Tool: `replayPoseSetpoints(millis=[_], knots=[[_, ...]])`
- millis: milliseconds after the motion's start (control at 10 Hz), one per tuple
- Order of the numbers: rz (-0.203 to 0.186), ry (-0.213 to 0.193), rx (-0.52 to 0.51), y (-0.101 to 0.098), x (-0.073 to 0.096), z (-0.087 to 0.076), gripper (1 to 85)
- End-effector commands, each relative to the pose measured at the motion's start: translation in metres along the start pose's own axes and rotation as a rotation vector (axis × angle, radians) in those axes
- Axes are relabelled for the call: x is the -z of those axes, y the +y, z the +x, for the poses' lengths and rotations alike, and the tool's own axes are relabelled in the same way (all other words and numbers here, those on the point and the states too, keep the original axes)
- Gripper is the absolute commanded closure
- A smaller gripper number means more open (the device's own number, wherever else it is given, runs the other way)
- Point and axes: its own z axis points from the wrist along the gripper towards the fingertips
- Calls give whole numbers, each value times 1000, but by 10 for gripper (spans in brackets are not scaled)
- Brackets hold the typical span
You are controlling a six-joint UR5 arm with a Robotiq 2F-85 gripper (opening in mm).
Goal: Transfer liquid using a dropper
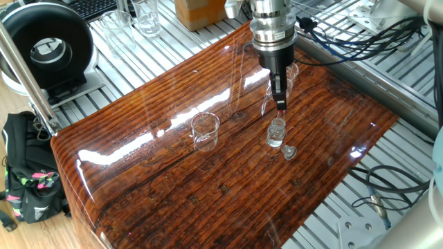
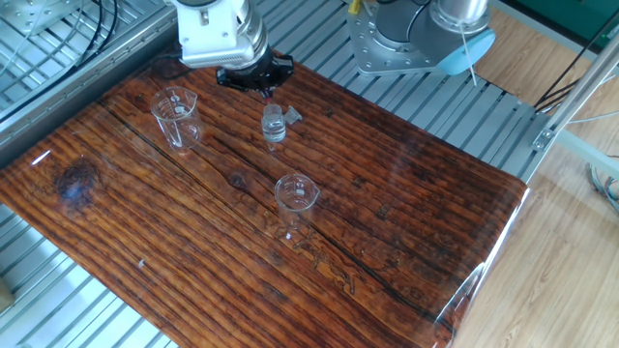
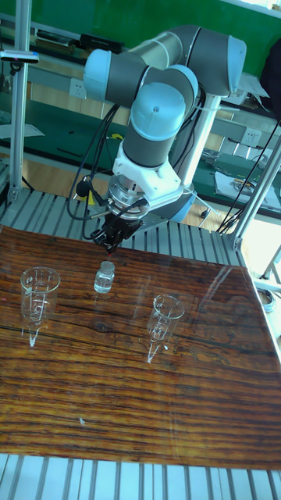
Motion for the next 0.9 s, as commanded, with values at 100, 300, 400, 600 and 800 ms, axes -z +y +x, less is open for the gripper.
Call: replayPoseSetpoints(millis=[100, 300, 400, 600, 800], knots=[[-11, -22, 16, 3, 1, -5, 637], [-1, -36, 52, 0, 1, -8, 260], [0, -37, 52, 0, 1, -9, 223], [-4, -43, 56, 2, 2, -10, 187], [-8, -47, 56, 4, 3, -11, 183]])
